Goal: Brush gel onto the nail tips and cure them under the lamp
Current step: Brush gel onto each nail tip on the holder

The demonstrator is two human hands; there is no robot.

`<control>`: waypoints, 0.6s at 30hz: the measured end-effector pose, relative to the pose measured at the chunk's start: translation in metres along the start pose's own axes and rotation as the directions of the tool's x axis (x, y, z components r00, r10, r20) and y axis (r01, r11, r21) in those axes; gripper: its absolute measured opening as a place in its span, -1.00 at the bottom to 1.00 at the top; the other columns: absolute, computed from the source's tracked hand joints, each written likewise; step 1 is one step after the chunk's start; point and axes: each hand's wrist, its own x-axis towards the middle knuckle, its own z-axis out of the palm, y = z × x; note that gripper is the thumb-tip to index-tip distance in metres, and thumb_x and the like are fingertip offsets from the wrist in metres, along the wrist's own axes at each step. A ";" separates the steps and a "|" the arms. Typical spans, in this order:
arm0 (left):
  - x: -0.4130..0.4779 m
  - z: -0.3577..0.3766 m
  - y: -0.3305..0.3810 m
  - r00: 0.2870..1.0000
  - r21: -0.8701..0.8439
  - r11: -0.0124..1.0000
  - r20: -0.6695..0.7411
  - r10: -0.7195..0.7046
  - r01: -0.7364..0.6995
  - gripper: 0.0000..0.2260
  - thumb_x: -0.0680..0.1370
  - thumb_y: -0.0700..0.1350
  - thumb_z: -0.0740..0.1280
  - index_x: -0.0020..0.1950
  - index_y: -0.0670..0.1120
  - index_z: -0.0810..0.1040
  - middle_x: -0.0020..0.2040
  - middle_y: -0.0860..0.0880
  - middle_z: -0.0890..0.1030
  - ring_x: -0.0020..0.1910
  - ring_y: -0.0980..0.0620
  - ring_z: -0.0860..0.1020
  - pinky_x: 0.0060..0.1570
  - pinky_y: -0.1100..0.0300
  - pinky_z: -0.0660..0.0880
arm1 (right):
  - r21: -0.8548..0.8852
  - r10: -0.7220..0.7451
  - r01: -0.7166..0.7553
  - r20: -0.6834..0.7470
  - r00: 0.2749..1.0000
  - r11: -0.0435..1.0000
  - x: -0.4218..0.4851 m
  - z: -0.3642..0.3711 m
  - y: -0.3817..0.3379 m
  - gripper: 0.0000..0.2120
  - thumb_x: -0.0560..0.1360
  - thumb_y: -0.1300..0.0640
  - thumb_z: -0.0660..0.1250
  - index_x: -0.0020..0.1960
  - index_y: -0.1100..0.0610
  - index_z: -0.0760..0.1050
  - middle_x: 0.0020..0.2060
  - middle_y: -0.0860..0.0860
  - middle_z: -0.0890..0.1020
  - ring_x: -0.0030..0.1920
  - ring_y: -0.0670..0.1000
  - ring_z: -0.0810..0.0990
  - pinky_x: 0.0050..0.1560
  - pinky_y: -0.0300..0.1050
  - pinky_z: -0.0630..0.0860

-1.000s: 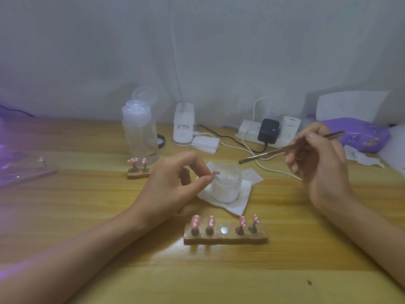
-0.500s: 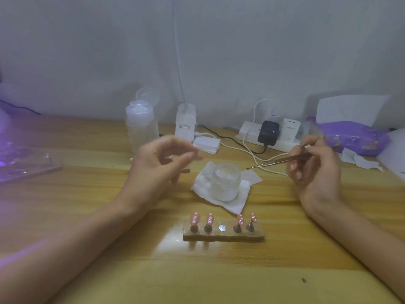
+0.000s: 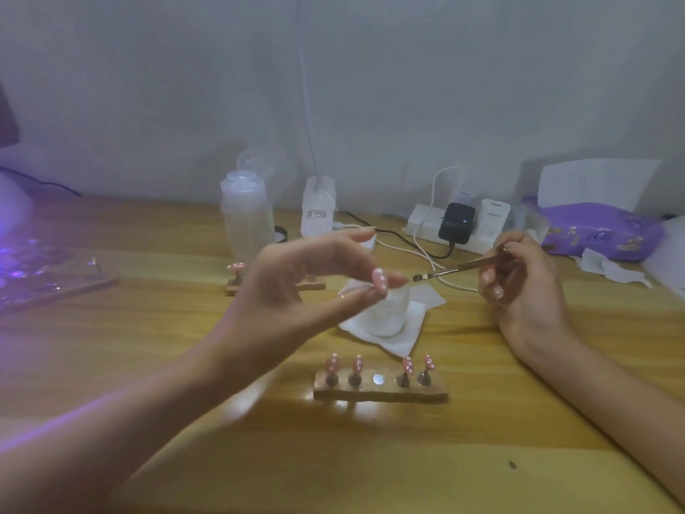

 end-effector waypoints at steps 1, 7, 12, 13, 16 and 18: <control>-0.002 0.001 -0.002 1.000 0.011 1.000 0.018 -0.023 0.023 -0.96 0.51 -0.01 0.44 -0.07 0.13 0.62 0.03 0.19 0.71 0.41 0.21 0.42 0.30 0.12 0.42 | -0.003 0.002 -0.002 -0.001 1.000 1.000 0.001 0.000 0.000 -0.76 0.58 0.28 0.10 -0.20 0.09 0.42 -0.55 0.02 0.47 -0.58 -0.07 0.39 -0.58 -0.33 0.25; -0.018 0.015 -0.008 0.995 0.206 0.979 0.097 -0.034 0.013 -0.93 0.42 0.10 0.48 -0.13 0.19 0.65 0.09 0.21 0.60 0.40 0.07 0.35 0.37 0.16 0.25 | -0.018 0.026 -0.026 -0.005 1.000 1.000 0.002 -0.002 0.002 -0.76 0.60 0.26 0.11 -0.19 0.09 0.43 -0.54 0.02 0.45 -0.58 -0.08 0.38 -0.59 -0.32 0.25; -0.030 0.024 -0.010 0.995 0.377 0.926 0.083 -0.053 0.017 -0.91 0.39 0.05 0.51 -0.16 0.20 0.65 -0.05 0.20 0.54 0.28 0.07 0.42 0.27 -0.10 0.32 | -0.046 0.043 -0.044 -0.008 0.999 0.998 0.000 -0.001 -0.001 -0.76 0.62 0.24 0.10 -0.18 0.10 0.42 -0.54 0.03 0.45 -0.58 -0.08 0.36 -0.59 -0.30 0.24; -0.030 0.026 -0.009 0.994 0.388 0.921 0.078 -0.075 0.040 -0.91 0.38 0.05 0.51 -0.17 0.20 0.64 -0.05 0.20 0.54 0.26 0.10 0.42 0.28 -0.04 0.29 | -0.048 0.043 -0.044 -0.016 0.999 0.998 0.000 -0.001 -0.001 -0.76 0.62 0.24 0.11 -0.18 0.10 0.42 -0.54 0.03 0.44 -0.58 -0.08 0.36 -0.59 -0.31 0.24; -0.032 0.030 -0.009 0.988 0.425 0.900 0.069 -0.138 0.096 -0.88 0.37 0.09 0.49 -0.13 0.24 0.62 -0.03 0.22 0.52 0.24 0.19 0.40 0.31 0.16 0.15 | -0.045 0.039 -0.041 -0.029 0.999 0.998 -0.001 -0.001 -0.002 -0.77 0.63 0.24 0.12 -0.18 0.12 0.43 -0.53 0.04 0.44 -0.58 -0.08 0.37 -0.59 -0.31 0.25; -0.031 0.032 -0.011 0.984 0.440 0.890 0.069 -0.163 0.117 -0.84 0.36 0.11 0.47 -0.09 0.27 0.60 -0.01 0.23 0.52 0.23 0.20 0.40 0.27 0.26 0.09 | -0.053 0.041 -0.043 -0.029 0.999 0.998 -0.001 0.000 -0.001 -0.77 0.63 0.23 0.13 -0.17 0.12 0.43 -0.54 0.04 0.44 -0.58 -0.08 0.38 -0.59 -0.31 0.25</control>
